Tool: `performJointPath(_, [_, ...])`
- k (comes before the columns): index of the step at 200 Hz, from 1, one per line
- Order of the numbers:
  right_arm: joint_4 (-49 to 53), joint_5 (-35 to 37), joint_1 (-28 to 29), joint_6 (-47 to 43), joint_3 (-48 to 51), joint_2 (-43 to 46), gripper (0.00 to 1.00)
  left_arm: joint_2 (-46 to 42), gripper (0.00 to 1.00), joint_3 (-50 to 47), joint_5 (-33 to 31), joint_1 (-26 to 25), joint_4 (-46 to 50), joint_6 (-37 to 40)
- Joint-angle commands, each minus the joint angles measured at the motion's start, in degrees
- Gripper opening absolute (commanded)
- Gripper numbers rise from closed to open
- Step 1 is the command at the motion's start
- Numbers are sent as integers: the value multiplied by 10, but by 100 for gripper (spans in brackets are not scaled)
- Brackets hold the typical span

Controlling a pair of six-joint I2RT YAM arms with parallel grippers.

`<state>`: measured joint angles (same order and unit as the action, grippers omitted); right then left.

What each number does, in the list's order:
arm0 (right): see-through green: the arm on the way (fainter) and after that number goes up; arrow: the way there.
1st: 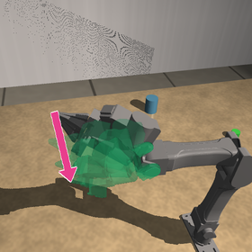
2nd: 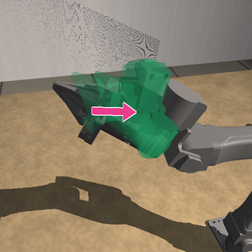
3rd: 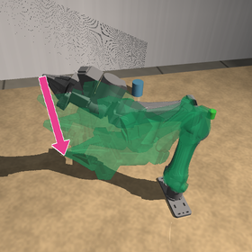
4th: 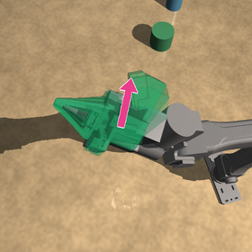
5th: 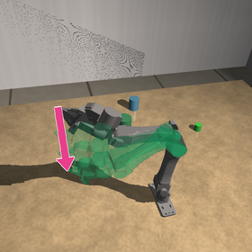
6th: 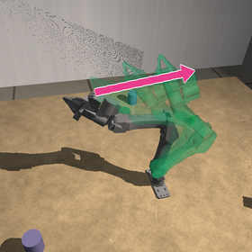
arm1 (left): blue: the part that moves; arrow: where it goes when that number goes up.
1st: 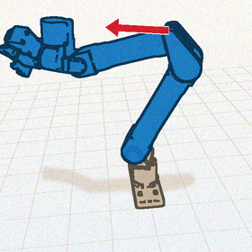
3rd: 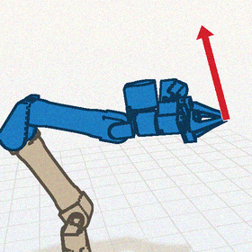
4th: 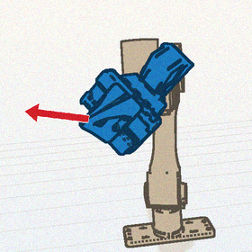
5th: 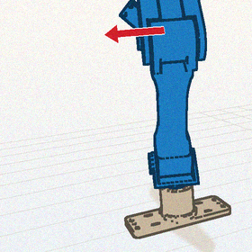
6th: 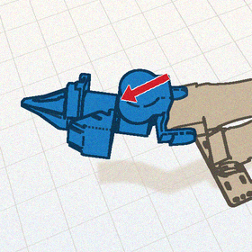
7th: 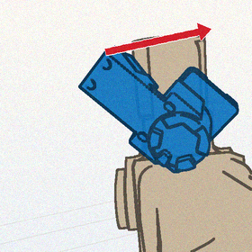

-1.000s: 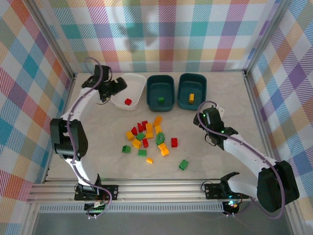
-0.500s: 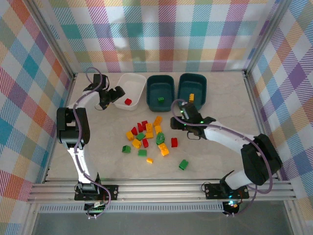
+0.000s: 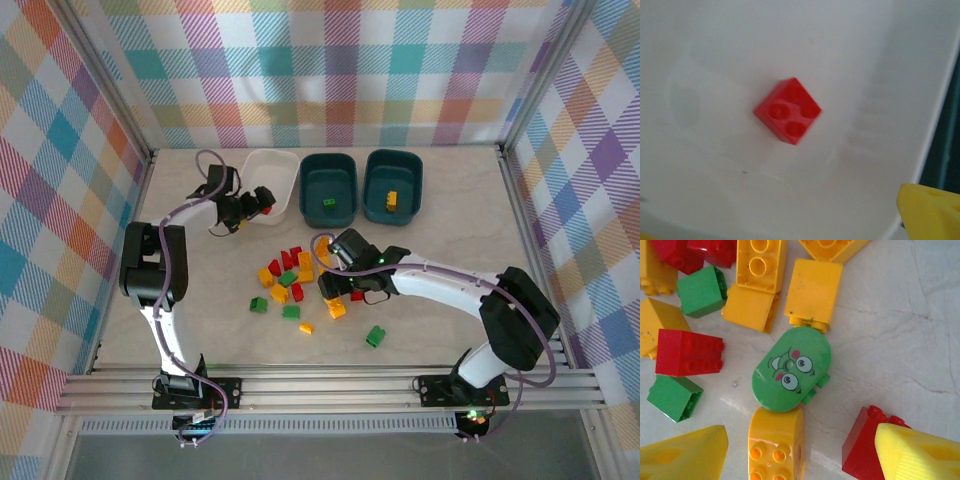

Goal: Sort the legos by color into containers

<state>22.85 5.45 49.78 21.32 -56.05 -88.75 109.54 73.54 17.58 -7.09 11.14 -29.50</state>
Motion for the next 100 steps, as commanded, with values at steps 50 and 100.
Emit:
performJointPath(50, [45, -26, 30, -30, -34, -78, 79, -35, 100, -14, 42, -39, -57, -28])
performJointPath(100, [54, -14, 41, -28, -45, -98, 71, -34, 100, -8, 39, -63, -58, -29])
